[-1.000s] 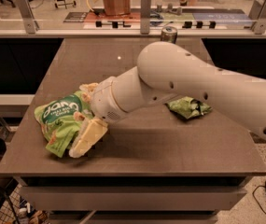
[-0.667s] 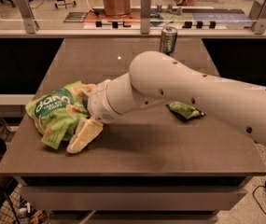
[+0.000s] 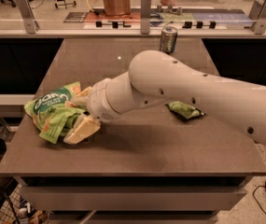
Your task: Pick green rice chip bag
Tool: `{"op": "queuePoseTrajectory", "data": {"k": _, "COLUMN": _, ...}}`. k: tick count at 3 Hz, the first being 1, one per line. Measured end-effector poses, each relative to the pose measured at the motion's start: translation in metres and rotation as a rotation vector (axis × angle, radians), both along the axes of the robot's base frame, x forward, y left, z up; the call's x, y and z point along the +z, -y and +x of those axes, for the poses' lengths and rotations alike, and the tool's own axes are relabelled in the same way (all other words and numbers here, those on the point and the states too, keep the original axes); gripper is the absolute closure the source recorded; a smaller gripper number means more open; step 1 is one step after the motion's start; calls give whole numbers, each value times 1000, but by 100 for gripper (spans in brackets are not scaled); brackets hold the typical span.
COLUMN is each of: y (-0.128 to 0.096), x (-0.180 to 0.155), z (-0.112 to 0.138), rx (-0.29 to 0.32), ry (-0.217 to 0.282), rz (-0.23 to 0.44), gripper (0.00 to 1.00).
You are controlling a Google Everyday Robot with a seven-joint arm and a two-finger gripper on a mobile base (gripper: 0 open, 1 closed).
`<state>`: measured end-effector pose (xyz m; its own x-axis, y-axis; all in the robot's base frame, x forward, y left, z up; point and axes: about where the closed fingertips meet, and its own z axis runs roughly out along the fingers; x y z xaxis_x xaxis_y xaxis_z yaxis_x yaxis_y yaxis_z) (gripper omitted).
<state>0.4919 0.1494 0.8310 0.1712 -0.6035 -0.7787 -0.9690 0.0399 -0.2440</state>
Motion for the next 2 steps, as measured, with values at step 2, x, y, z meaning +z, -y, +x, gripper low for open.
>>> {"op": "queuePoseTrajectory", "data": {"k": 2, "y": -3, "x": 3, "z": -3, "rx": 6, "ry": 6, "rz": -2, "gripper": 88}}
